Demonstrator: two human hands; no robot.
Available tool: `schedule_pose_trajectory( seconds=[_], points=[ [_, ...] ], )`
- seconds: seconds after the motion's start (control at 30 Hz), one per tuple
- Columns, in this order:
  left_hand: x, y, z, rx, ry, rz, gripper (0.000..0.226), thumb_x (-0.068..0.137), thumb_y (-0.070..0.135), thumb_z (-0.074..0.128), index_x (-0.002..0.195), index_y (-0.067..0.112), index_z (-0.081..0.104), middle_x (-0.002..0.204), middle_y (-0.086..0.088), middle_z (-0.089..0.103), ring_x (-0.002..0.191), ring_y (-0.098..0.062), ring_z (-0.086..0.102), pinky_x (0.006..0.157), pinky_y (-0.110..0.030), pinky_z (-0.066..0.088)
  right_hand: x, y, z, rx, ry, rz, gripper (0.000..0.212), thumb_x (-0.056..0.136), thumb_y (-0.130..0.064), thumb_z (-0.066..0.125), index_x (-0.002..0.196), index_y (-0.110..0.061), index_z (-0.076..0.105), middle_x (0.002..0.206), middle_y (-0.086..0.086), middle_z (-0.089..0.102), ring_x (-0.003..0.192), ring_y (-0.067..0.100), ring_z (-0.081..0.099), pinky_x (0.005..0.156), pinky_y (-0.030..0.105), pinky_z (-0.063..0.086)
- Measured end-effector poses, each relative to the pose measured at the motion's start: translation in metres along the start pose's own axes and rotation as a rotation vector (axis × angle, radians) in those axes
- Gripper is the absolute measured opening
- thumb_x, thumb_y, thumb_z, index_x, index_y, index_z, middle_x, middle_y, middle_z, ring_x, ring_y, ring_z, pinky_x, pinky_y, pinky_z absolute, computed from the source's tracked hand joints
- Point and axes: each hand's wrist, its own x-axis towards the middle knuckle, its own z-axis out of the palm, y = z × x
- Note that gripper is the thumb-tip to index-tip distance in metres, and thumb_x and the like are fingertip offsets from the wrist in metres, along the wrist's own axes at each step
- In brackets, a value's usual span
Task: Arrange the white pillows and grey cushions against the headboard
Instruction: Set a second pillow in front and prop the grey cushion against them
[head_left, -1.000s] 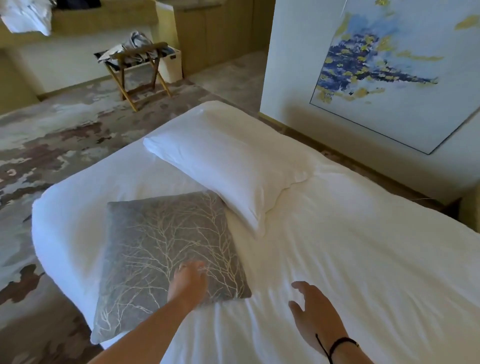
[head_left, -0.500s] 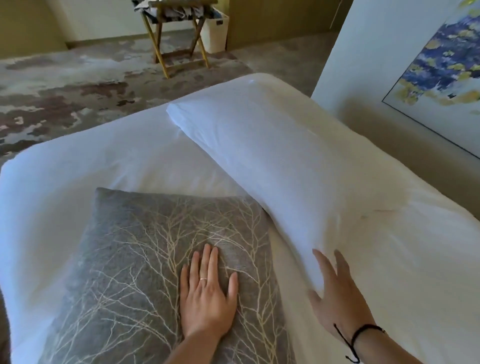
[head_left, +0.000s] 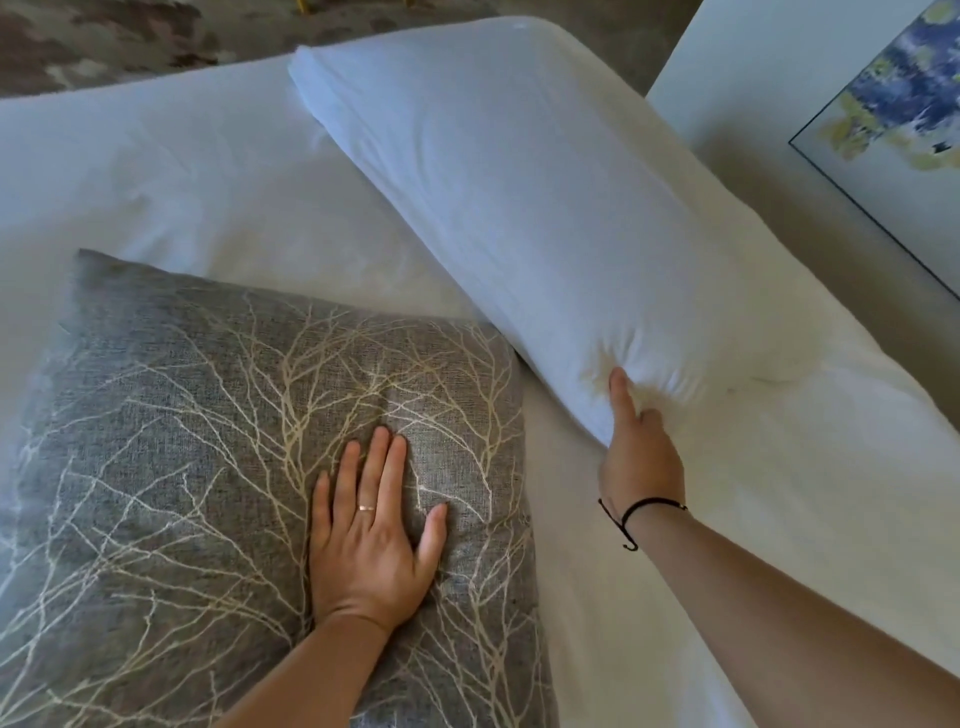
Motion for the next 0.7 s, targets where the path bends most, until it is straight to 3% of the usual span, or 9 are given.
schedule_pose_trajectory(
  seconds=[0.07,0.13,0.2,0.33,0.43,0.57,0.63,0.7],
  points=[
    [0.0,0.001,0.0,0.009,0.006,0.0,0.077,0.093,0.064,0.021,0.157,0.021,0.017,0.165,0.005,0.012,0.152,-0.018,0.006,0.122,-0.041,-0.003,0.005,0.006,-0.008,-0.019,-0.026,-0.03,0.085,0.083,0.005,0.046,0.152,-0.032,0.013,0.107,0.01,0.055,0.083,0.027,0.056,0.072,0.036,0.05],
    [0.0,0.003,-0.001,0.015,0.011,0.003,0.077,0.093,0.064,0.022,0.157,0.021,0.016,0.165,0.004,0.012,0.152,-0.018,0.006,0.122,-0.04,-0.004,0.007,0.009,-0.019,-0.021,-0.059,-0.042,0.078,0.08,0.007,0.045,0.148,-0.028,0.029,0.107,0.009,0.06,0.093,0.031,0.06,0.079,0.035,0.051],
    [0.001,0.004,-0.004,0.015,-0.002,0.0,0.076,0.093,0.063,0.023,0.157,0.022,0.015,0.165,0.005,0.011,0.152,-0.018,0.004,0.122,-0.039,-0.005,0.003,0.009,-0.034,-0.004,-0.093,-0.06,0.07,0.077,0.007,0.047,0.139,-0.027,0.044,0.1,0.008,0.065,0.091,0.031,0.061,0.076,0.032,0.051],
    [0.004,0.004,-0.021,-0.019,-0.132,0.003,0.079,0.092,0.072,0.014,0.157,0.029,0.0,0.165,0.011,-0.005,0.149,-0.008,-0.016,0.119,-0.034,-0.017,-0.036,0.001,-0.07,0.095,-0.193,-0.097,0.044,0.081,-0.001,0.052,0.119,-0.02,0.059,0.094,0.008,0.068,0.088,0.031,0.063,0.076,0.033,0.054],
    [0.008,-0.001,-0.047,-0.139,-0.302,0.021,0.089,0.085,0.082,0.016,0.155,0.034,-0.011,0.161,0.018,-0.018,0.143,0.0,-0.027,0.117,-0.033,-0.022,-0.096,0.009,-0.09,0.194,-0.276,-0.093,0.036,0.084,-0.004,0.052,0.112,-0.024,0.063,0.089,0.005,0.067,0.084,0.029,0.063,0.075,0.034,0.056],
    [-0.005,0.006,-0.105,-0.272,-0.452,-0.003,0.111,0.079,0.068,0.061,0.152,0.039,-0.017,0.165,0.006,0.002,0.151,-0.016,0.003,0.123,-0.046,0.004,-0.192,0.049,-0.119,0.379,-0.332,0.03,0.054,0.089,-0.008,0.05,0.136,-0.035,0.053,0.126,-0.001,0.064,0.111,0.023,0.06,0.09,0.025,0.048],
    [-0.031,0.027,-0.135,-0.302,-0.455,0.039,0.122,0.074,0.062,0.072,0.147,0.047,-0.025,0.164,0.012,-0.01,0.151,-0.023,0.006,0.119,-0.055,0.017,-0.238,0.079,-0.134,0.426,-0.36,0.103,0.053,0.091,-0.01,0.051,0.137,-0.037,0.051,0.135,-0.004,0.057,0.12,0.02,0.055,0.096,0.023,0.044],
    [-0.063,0.06,-0.159,-0.212,-0.368,0.23,0.123,0.072,0.059,0.074,0.147,0.048,-0.023,0.16,0.015,-0.024,0.15,-0.027,0.003,0.114,-0.058,0.024,-0.283,0.111,-0.148,0.435,-0.387,0.142,0.05,0.093,-0.013,0.051,0.137,-0.036,0.051,0.139,-0.005,0.054,0.126,0.019,0.051,0.1,0.022,0.042]
  ],
)
